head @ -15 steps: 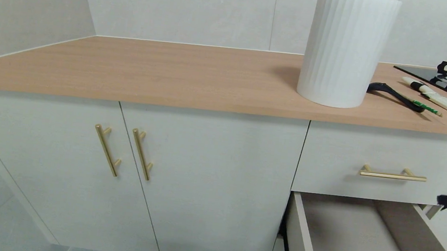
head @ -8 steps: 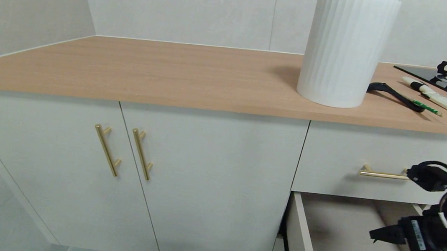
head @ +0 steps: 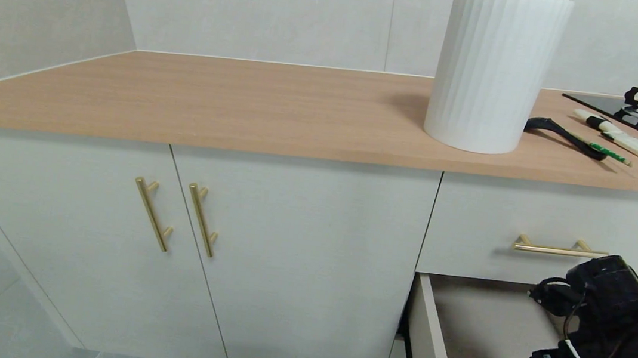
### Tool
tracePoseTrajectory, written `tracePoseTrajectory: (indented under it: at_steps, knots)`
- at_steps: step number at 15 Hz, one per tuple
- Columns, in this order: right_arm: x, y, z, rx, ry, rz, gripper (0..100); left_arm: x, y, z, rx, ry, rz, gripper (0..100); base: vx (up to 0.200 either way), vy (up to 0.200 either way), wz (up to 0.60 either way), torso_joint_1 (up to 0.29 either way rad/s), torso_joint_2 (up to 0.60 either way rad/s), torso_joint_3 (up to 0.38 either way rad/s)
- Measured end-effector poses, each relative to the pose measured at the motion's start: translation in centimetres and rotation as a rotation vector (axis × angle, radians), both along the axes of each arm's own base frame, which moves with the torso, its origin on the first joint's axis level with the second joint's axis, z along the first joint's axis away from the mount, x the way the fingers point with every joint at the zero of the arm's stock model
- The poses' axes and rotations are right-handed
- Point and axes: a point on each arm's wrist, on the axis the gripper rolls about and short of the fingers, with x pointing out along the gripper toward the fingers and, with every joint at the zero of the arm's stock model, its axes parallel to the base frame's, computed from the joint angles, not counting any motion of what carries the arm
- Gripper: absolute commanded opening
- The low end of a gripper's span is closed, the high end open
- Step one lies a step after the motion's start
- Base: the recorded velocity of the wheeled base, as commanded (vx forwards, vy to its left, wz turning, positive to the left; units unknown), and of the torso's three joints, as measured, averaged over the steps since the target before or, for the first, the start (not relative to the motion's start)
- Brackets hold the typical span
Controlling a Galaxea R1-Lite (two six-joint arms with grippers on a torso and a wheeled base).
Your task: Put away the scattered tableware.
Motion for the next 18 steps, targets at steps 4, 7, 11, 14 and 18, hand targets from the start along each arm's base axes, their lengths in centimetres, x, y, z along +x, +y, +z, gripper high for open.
tracePoseTrajectory:
  at_steps: [4,7,11,14,18]
  knots:
    - [-2.1,-0.4,-0.4,-0.002,0.028,0.002,100,0.0,0.0,0.0,0.0,0.0,0.001,100,0.0,0.0,0.0,0.0,0.0,0.0]
    - [-4.5,-1.0,-0.3,-0.002,0.037,0.006,100,0.0,0.0,0.0,0.0,0.0,0.001,100,0.0,0.0,0.0,0.0,0.0,0.0]
    - [-7.1,-1.5,-0.1,0.006,0.016,0.006,100,0.0,0.0,0.0,-0.001,0.0,0.001,100,0.0,0.0,0.0,0.0,0.0,0.0]
    - [-9.1,-1.9,0.4,0.022,-0.015,0.011,100,0.0,0.0,0.0,-0.002,0.001,0.001,100,0.0,0.0,0.0,0.0,0.0,0.0]
    - [-11.8,-2.4,1.2,0.064,-0.029,0.032,100,0.0,0.0,0.0,-0.002,0.0,0.001,100,0.0,0.0,0.0,0.0,0.0,0.0]
